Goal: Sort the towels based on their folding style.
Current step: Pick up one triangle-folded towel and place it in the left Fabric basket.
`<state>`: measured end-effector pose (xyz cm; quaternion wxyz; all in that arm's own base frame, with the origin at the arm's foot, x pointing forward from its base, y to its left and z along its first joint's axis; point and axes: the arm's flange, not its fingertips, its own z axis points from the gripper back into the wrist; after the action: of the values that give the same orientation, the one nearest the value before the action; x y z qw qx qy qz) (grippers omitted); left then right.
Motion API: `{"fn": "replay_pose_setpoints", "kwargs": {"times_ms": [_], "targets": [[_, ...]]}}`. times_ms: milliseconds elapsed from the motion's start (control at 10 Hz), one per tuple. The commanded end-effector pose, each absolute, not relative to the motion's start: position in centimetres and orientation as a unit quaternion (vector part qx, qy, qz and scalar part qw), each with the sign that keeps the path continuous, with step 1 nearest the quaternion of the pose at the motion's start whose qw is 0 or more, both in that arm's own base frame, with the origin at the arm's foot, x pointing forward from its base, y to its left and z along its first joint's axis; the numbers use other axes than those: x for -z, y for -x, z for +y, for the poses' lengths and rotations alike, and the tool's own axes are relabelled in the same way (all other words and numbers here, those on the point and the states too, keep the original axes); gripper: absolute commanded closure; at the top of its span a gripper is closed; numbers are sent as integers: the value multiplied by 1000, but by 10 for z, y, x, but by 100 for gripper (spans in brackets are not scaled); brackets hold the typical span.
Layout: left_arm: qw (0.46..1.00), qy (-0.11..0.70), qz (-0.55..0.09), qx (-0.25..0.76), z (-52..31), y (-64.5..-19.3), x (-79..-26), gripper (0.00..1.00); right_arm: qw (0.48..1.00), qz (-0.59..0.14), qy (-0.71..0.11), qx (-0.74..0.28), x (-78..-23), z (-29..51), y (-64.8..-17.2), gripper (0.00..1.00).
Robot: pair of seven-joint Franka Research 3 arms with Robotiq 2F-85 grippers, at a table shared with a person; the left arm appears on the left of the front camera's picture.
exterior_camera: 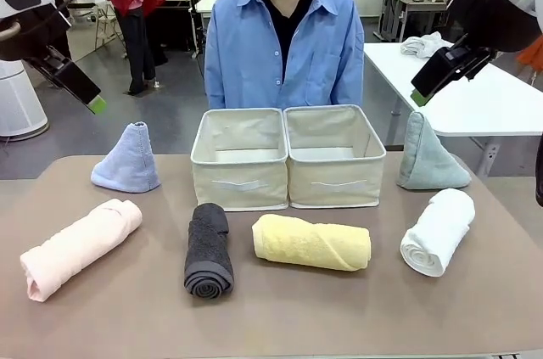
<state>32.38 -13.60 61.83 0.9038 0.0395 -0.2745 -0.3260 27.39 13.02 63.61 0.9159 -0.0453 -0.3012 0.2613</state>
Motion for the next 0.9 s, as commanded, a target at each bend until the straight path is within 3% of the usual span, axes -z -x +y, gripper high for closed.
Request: {"fn": "replay_pose_setpoints", "kwargs": {"times_ms": [0, 100, 200, 400, 600, 800], "targets": [[904, -39, -275, 325, -134, -325, -614, 0, 912, -305, 37, -272, -632, 128, -278, 0], [904, -40, -274, 326, -136, -324, -618, 0, 916, -301, 45, -261, -636, 130, -274, 0], [889, 50, -256, 377, -103, -359, -621, 0, 899, -256, -73, -347, -639, 88, -295, 0], [841, 147, -240, 462, -52, -397, -620, 0, 847, -239, -222, -420, -635, 3, -332, 0], [778, 232, -253, 526, 6, -419, -624, 0, 785, -283, -335, -438, -627, -97, -363, 0], [748, 281, -301, 521, 55, -420, -616, 0, 739, -334, -386, -439, -619, -152, -360, 0]]}}
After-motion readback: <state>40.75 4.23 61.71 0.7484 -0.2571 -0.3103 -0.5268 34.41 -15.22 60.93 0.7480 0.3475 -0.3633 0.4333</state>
